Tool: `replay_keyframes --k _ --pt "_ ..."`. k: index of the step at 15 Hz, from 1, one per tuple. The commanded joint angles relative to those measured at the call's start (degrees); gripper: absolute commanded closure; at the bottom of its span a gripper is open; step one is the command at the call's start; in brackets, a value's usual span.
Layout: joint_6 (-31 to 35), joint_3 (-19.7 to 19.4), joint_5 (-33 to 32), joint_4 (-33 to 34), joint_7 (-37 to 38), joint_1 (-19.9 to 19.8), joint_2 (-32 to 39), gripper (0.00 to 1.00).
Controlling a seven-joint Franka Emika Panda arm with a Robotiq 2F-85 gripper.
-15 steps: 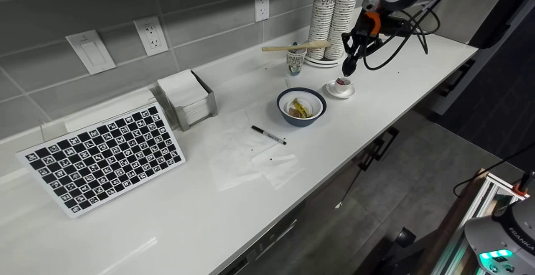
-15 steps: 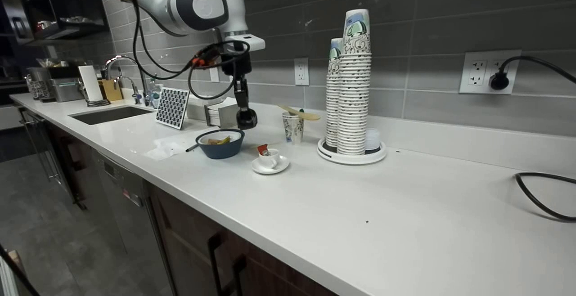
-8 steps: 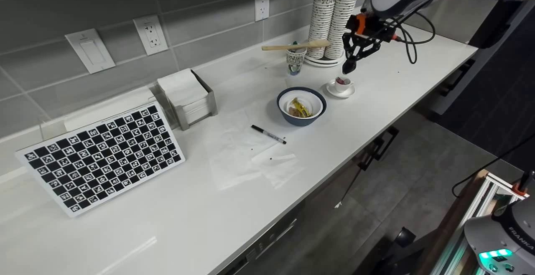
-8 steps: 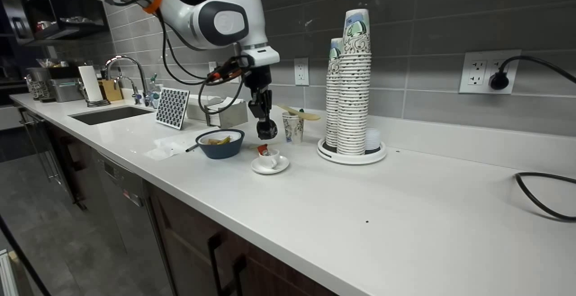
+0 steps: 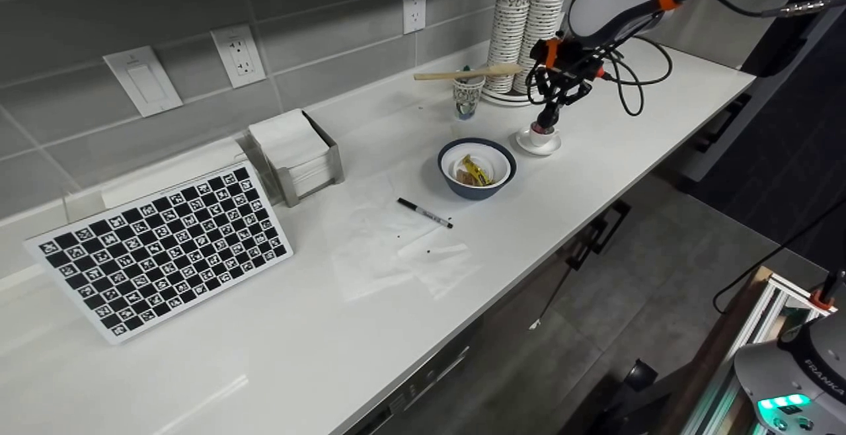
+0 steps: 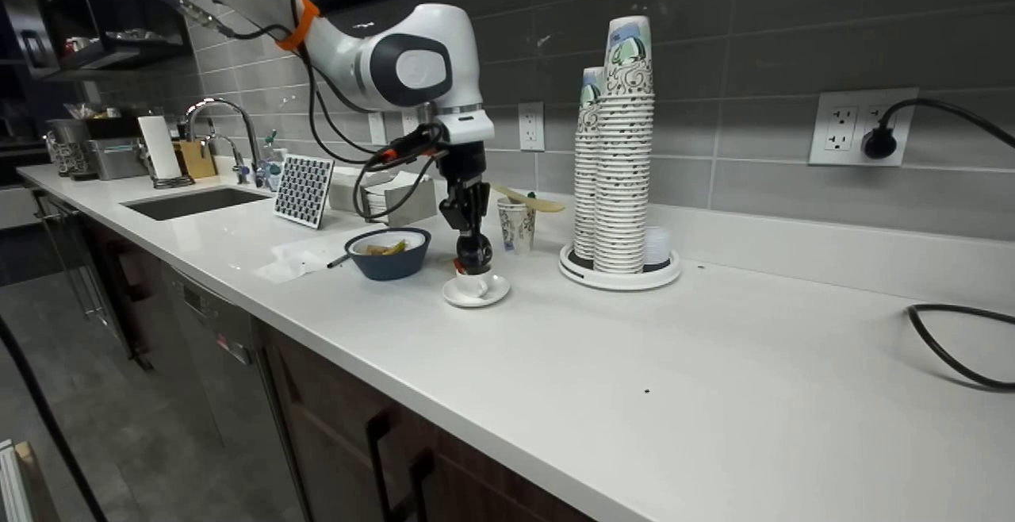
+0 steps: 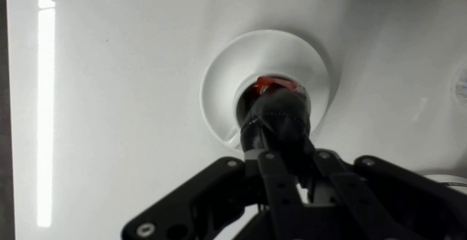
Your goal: Remove the black object from the bowl and put it in the teacup.
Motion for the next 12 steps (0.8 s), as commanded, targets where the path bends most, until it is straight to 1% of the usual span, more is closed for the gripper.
replay_keyframes --k 1,2,3,5,6,7,10,11,12 --pt "-2.52 -0.56 -0.64 2.33 2.57 0.96 1.71 0.96" --pt "-2.89 -0.52 -0.6 2.59 2.78 1.01 2.1 0.79" --pt "-3.28 -0.48 -0.48 2.79 2.92 1.02 2.35 0.58" --pt "-3.84 -0.6 -0.53 2.84 3.26 1.02 2.34 0.46" --pt "-4.33 -0.71 -0.63 2.84 3.5 0.99 1.99 0.38" --pt "-4.58 -0.86 -0.94 2.71 3.87 1.03 1.58 0.32" --pt "-5.99 -1.3 -1.14 1.54 4.51 0.78 -0.68 0.12" --pt "-6.77 -1.3 -1.38 -0.06 4.04 0.88 -2.63 0.04" --pt "-7.65 -1.21 -1.91 -1.48 3.1 1.0 -4.45 0.01"
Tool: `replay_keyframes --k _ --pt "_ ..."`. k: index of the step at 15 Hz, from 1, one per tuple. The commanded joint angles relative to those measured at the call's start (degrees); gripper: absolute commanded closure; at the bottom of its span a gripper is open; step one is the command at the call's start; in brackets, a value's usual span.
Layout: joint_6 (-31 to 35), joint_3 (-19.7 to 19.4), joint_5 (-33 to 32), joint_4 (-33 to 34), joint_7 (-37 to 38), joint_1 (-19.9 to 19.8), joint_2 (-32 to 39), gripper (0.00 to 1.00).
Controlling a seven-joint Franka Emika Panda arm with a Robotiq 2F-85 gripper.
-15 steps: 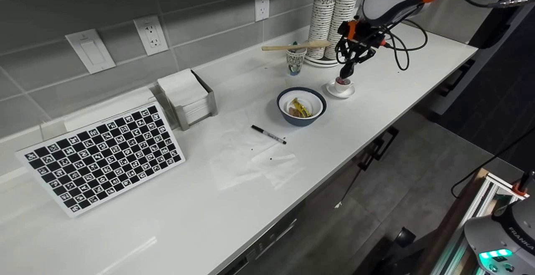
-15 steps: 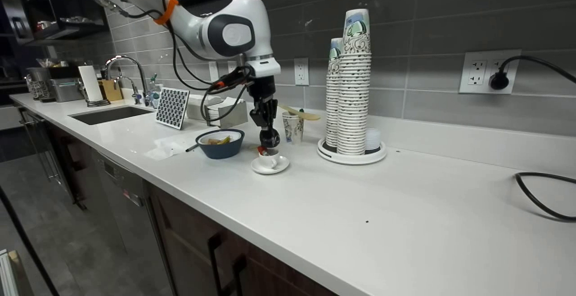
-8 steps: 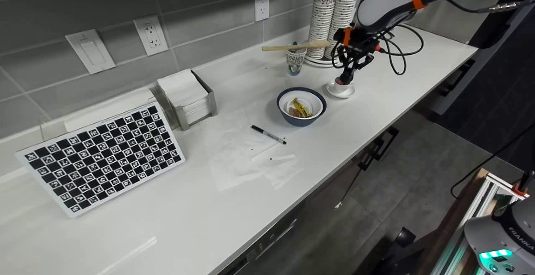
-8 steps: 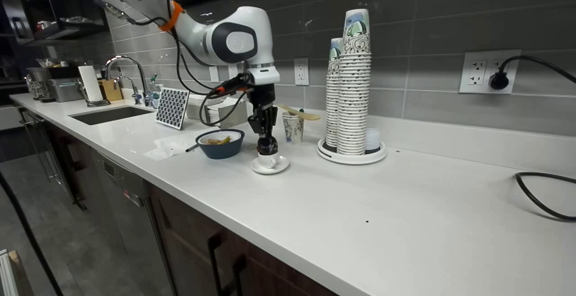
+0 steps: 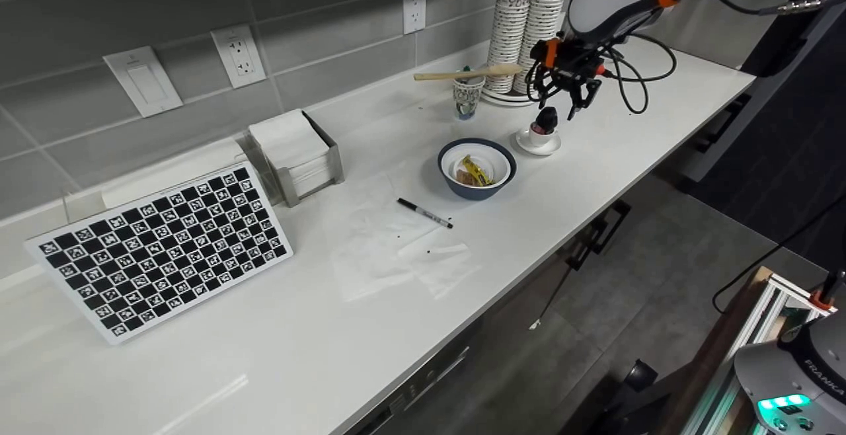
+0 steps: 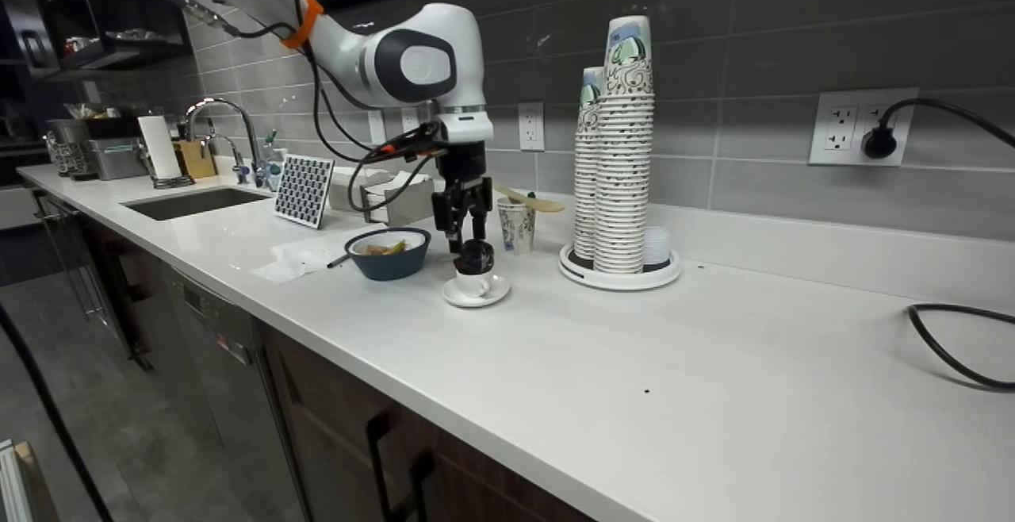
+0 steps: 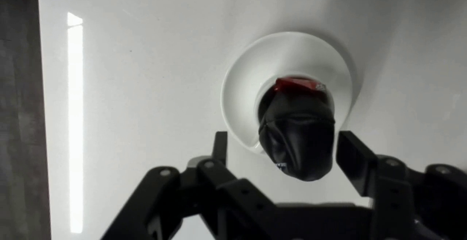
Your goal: Remove the black object from the bowl and put it in the teacup.
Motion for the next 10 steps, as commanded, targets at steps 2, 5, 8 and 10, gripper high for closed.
replay_keyframes --k 2,5,8,10 --pt "-3.3 0.92 -2.84 -8.85 -6.36 0.83 -10.59 0.0" --pt "0.38 2.71 -5.39 -18.57 -11.59 1.89 -18.86 0.0" --pt "4.32 5.44 -7.2 -27.85 -15.44 2.66 -26.62 0.0" --pt "8.39 7.55 -9.77 -34.22 -16.02 2.65 -32.14 0.0"
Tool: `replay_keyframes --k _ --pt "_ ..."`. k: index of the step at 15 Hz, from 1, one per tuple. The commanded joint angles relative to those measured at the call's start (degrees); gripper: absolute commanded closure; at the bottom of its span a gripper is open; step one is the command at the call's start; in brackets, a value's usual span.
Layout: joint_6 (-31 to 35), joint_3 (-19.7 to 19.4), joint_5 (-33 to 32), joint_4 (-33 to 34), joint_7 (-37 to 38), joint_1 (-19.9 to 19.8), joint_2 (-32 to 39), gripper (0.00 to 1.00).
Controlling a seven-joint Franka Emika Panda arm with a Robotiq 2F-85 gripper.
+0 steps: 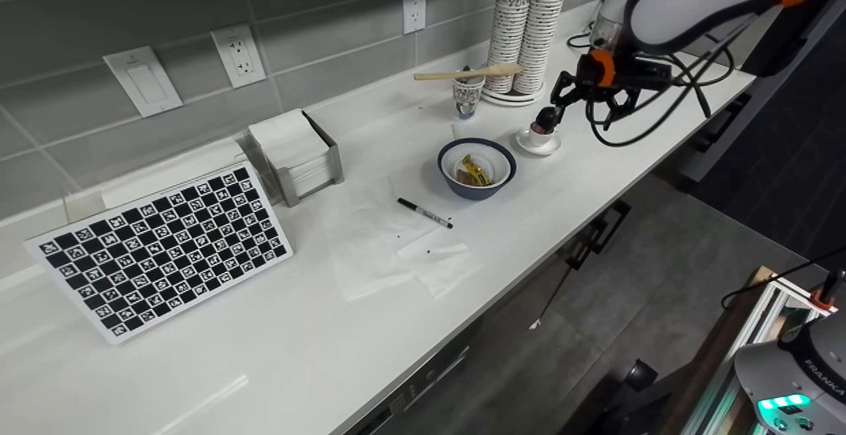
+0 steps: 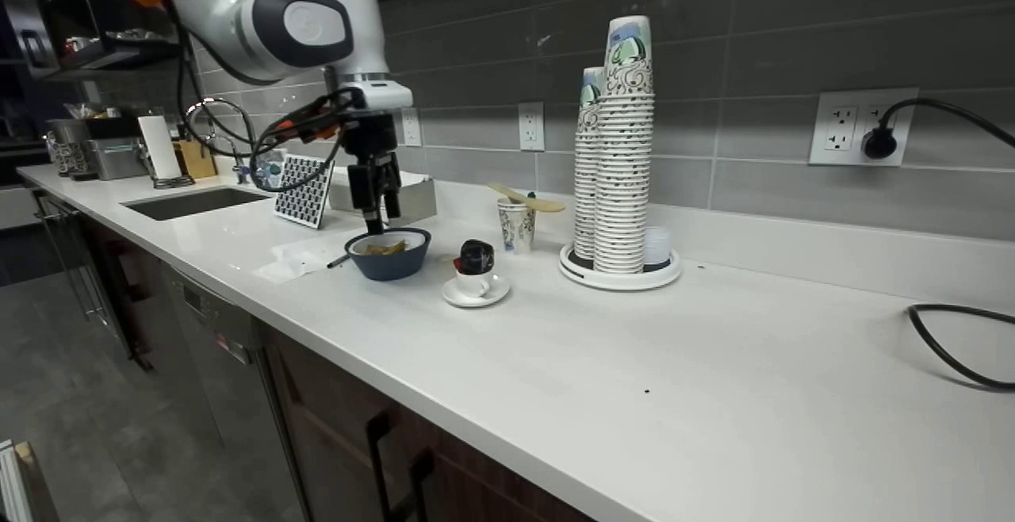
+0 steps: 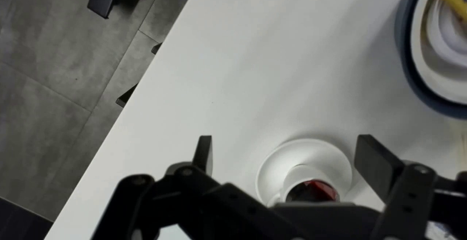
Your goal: Remove the black object from the bowl and put it in the teacup.
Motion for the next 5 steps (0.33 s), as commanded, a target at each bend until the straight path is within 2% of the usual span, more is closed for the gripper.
replay_keyframes --k 1,4,5 --pt "8.18 3.33 -4.86 -14.45 -1.89 -0.06 -12.6 0.0" --pt "17.15 5.34 -5.19 -24.28 -3.31 -1.11 -21.0 0.0" --pt "11.54 6.18 -3.56 -16.14 -2.29 -1.67 -13.29 0.0"
